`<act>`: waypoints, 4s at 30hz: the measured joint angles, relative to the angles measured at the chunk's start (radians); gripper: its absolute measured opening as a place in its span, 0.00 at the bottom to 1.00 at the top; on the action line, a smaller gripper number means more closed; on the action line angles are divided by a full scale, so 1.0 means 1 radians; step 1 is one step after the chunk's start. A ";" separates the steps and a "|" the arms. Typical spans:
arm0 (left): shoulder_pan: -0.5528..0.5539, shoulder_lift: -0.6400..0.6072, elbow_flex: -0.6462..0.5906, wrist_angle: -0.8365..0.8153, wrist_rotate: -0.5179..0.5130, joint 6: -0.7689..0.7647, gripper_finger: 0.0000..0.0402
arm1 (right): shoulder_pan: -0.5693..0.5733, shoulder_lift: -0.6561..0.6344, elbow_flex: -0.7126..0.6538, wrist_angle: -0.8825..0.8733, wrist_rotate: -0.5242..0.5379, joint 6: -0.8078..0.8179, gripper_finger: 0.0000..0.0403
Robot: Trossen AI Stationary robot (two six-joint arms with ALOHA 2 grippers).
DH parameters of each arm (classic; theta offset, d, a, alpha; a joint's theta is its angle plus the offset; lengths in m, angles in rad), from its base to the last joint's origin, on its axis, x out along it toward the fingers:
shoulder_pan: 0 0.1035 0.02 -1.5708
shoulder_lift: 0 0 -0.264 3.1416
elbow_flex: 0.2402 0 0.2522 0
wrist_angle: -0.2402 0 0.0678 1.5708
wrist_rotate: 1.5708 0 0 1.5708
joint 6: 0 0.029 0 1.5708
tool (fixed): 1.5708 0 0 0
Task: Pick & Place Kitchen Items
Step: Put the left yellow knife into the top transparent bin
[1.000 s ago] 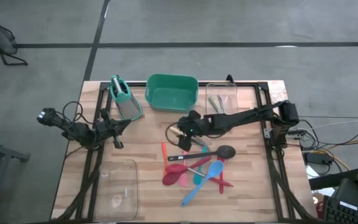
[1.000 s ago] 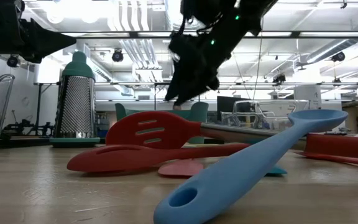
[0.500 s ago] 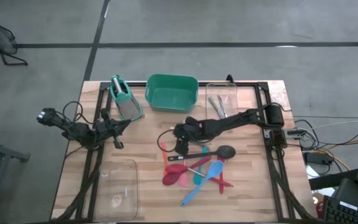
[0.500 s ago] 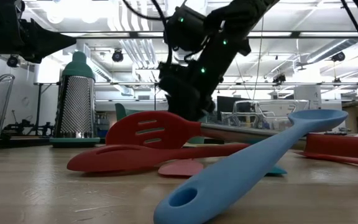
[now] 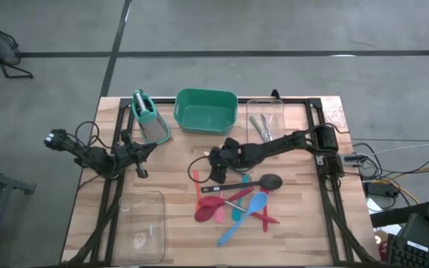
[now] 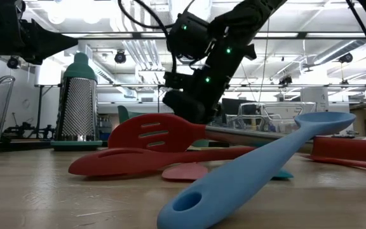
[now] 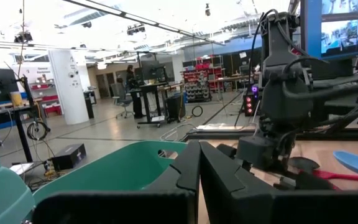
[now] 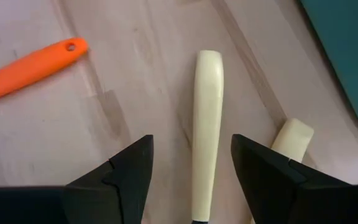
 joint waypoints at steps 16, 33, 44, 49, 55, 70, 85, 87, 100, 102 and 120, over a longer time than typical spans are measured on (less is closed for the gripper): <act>0.000 0.000 0.000 0.000 0.000 0.000 0.03 | -0.015 0.045 0.001 0.004 -0.057 0.009 0.35; 0.000 0.000 0.000 0.000 0.000 0.000 0.03 | -0.021 0.041 0.003 0.002 -0.092 -0.009 0.11; 0.000 0.000 0.000 0.000 0.000 0.000 0.03 | -0.021 0.019 0.064 -0.048 -0.093 -0.024 0.13; 0.000 0.000 0.000 -0.001 0.000 0.000 0.03 | -0.021 -0.030 0.068 -0.061 -0.091 -0.019 0.14; 0.000 0.000 0.000 -0.001 0.000 0.000 0.03 | -0.021 -0.139 0.068 -0.069 -0.051 -0.021 0.14; 0.000 0.000 0.000 -0.001 0.000 0.000 0.03 | -0.044 -0.398 0.037 -0.496 0.419 0.168 0.15; 0.000 0.000 0.000 -0.002 0.000 0.000 0.03 | -0.226 -0.459 -0.183 -0.502 0.466 0.245 0.16; 0.000 0.000 0.000 -0.002 0.000 0.000 0.03 | -0.253 -0.456 -0.214 -0.470 0.465 0.244 0.16; 0.000 0.000 0.000 -0.003 0.000 0.000 0.03 | -0.342 -0.456 -0.371 -0.207 0.389 0.203 0.17; 0.000 0.000 0.000 -0.003 0.000 0.000 0.03 | -0.343 -0.456 -0.386 -0.190 0.385 0.202 0.17; 0.000 0.000 0.000 -0.003 0.000 0.000 0.03 | -0.342 -0.456 -0.401 -0.179 0.383 0.207 0.27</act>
